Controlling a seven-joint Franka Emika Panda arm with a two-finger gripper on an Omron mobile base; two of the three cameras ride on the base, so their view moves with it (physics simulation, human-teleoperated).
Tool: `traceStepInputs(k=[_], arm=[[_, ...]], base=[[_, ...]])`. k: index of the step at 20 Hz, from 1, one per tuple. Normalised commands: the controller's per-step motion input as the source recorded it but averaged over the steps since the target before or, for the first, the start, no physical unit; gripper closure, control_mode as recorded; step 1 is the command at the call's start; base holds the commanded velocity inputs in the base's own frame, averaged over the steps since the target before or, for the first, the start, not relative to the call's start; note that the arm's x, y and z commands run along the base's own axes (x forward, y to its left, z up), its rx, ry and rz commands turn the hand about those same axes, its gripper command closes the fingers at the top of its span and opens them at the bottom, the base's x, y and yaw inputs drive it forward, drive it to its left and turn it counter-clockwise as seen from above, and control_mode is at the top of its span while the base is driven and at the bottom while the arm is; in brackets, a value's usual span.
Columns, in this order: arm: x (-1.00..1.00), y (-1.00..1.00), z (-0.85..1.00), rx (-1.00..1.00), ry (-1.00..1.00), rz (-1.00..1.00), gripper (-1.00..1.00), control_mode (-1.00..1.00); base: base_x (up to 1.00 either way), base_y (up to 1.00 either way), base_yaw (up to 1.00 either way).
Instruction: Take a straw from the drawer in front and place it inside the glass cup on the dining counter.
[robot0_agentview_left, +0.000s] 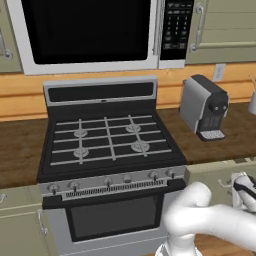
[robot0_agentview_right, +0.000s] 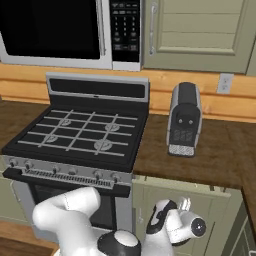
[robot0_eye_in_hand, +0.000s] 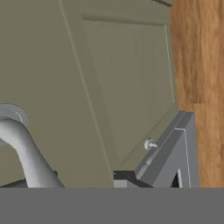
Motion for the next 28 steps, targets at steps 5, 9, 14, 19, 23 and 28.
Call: traceStepInputs(k=[5, 9, 14, 19, 23, 28], arm=[[-1.0, -0.82, -0.5, 0.15, 0.0, -0.03, 1.0, -1.0], [-1.0, -0.62, -0.55, 0.03, 0.06, -0.07, 1.0, -1.0], [-1.0, -0.4, -0.73, -0.03, 0.23, -0.07, 1.0, -1.0], [-1.0, -0.36, -0.84, -0.06, 0.23, -0.06, 1.0, -1.0], [-1.0, -0.37, -0.87, -0.07, 0.23, -0.04, 1.0, -1.0], [-1.0, -0.49, -0.8, -0.04, 0.2, -0.01, 1.0, -1.0]], base=[[0.0, 0.0, 0.0], [0.0, 0.0, 0.0], [0.0, 0.0, 0.0], [0.0, 0.0, 0.0], [0.0, 0.0, 0.0], [0.0, 0.0, 0.0]])
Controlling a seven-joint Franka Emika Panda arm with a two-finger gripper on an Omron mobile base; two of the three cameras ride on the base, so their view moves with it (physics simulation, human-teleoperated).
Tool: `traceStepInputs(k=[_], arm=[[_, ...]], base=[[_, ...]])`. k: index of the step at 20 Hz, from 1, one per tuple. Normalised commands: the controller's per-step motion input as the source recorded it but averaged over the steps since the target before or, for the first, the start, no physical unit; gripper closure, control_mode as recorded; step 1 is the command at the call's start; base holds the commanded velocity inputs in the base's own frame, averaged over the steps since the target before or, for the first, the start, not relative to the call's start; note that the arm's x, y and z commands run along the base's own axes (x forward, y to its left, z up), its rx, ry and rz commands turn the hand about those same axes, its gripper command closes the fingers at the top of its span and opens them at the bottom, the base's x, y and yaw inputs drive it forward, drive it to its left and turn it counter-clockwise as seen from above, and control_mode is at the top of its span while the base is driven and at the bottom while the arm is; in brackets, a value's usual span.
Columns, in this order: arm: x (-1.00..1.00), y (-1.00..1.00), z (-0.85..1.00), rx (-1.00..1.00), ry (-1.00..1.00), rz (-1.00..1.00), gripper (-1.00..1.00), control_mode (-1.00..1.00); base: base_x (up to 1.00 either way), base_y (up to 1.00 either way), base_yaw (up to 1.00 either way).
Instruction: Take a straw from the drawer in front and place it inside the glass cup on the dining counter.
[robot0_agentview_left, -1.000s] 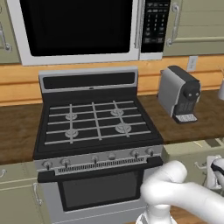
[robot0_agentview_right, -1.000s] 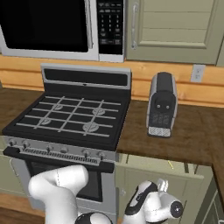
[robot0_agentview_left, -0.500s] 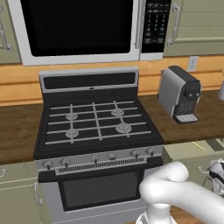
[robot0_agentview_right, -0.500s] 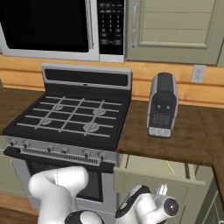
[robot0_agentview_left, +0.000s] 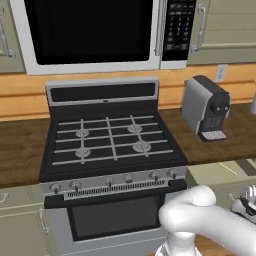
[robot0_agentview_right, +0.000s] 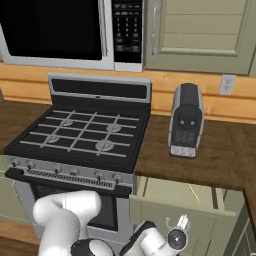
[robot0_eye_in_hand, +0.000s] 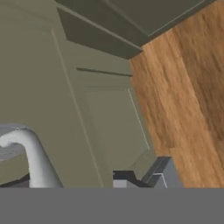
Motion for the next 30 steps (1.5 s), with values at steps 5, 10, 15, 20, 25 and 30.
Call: traceStepInputs(k=[5, 10, 15, 20, 25, 30], arm=[[-1.0, -0.69, -0.67, 0.0, 0.15, 0.0, 1.0, -1.0], [-1.0, -0.81, -0.3, 0.01, 0.13, 0.0, 1.0, -1.0], [-1.0, -0.66, 0.49, 0.12, 0.08, 0.01, 1.0, -1.0], [-0.95, -0.15, 0.81, 0.01, 0.22, 0.17, -1.0, -1.0], [-0.65, 0.0, 1.0, 0.0, 0.2, 0.21, -1.0, -1.0], [-0.33, 0.0, 1.0, 0.0, 0.44, 0.31, -1.0, -1.0]], base=[[0.0, 0.0, 0.0], [0.0, 0.0, 0.0], [0.0, 0.0, 0.0], [0.0, 0.0, 0.0], [0.0, 0.0, 0.0], [0.0, 0.0, 0.0]])
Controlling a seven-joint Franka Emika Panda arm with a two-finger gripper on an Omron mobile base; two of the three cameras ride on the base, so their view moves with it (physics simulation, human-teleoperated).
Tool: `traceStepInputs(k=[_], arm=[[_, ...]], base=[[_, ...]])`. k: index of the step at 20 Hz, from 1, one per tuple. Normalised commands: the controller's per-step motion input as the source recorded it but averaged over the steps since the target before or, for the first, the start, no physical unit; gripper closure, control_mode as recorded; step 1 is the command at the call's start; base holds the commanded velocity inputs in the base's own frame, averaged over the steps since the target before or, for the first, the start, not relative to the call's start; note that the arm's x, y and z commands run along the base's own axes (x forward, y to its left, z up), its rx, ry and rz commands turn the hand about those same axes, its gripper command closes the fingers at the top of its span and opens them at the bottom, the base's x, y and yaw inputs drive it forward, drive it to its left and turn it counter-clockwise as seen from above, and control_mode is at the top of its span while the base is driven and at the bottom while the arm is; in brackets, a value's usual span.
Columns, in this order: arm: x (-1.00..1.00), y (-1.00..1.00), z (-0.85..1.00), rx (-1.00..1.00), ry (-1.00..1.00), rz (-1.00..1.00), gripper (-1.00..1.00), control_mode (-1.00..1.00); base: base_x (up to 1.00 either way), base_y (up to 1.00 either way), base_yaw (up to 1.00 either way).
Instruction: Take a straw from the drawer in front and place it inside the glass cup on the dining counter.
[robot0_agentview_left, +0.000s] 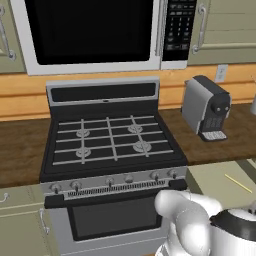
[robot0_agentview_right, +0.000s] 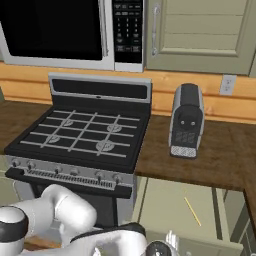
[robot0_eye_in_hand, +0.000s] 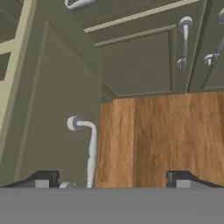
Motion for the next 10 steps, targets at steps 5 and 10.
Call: traceStepInputs(k=[5, 10], arm=[[-0.33, 0.0, 1.0, 0.0, 0.55, 0.27, -1.0, -1.0], [-0.28, 0.08, 1.0, -0.03, 0.29, 0.2, -1.0, -1.0]], base=[[0.0, 0.0, 0.0], [0.0, 0.0, 0.0]])
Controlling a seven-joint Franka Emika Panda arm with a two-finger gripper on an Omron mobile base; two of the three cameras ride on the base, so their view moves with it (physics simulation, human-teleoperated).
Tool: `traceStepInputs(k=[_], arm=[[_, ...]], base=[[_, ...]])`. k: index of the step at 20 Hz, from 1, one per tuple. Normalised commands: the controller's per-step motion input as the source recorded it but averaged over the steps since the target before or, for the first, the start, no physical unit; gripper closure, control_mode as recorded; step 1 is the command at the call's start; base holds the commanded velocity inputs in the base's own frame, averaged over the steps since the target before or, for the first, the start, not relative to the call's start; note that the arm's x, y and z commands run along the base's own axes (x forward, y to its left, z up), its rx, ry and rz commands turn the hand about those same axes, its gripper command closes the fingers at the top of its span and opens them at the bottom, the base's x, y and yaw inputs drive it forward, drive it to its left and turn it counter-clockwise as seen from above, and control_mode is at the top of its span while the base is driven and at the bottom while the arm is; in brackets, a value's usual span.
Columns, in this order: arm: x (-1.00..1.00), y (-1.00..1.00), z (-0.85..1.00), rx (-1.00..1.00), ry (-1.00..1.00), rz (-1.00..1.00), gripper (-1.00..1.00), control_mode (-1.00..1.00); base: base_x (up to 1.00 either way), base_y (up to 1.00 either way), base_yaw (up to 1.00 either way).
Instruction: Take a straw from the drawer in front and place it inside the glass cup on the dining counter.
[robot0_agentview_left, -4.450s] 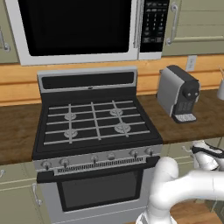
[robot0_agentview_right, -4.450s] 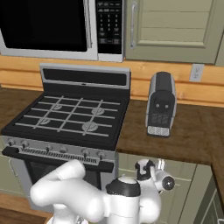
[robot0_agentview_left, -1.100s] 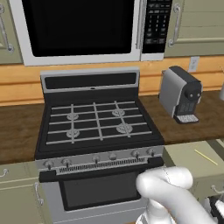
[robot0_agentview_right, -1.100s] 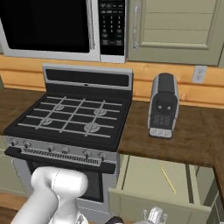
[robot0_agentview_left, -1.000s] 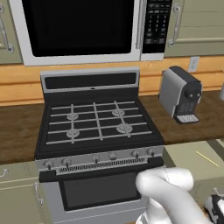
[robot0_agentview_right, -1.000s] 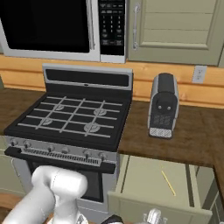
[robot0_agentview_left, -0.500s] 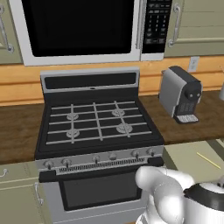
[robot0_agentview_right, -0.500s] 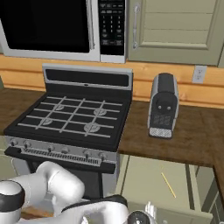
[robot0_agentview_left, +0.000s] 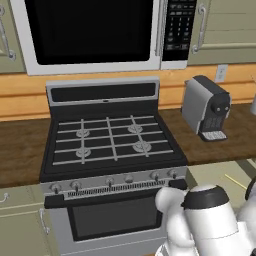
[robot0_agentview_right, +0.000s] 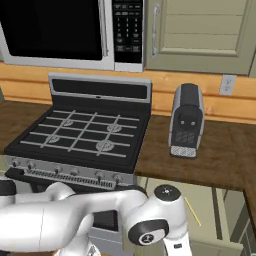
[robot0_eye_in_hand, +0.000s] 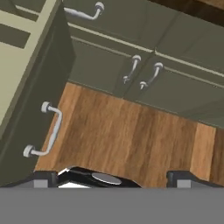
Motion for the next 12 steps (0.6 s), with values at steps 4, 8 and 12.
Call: traceStepInputs(k=[4, 8, 12], arm=[[0.0, 0.31, 1.0, -0.01, -0.06, 0.21, -1.0, -1.0], [0.18, 0.17, 0.98, 0.0, -0.04, 0.24, -1.0, -1.0], [0.44, 0.04, 0.72, 0.04, -0.03, 0.27, -1.0, -1.0]], base=[[0.0, 0.0, 0.0], [0.0, 0.0, 0.0], [0.0, 0.0, 0.0]])
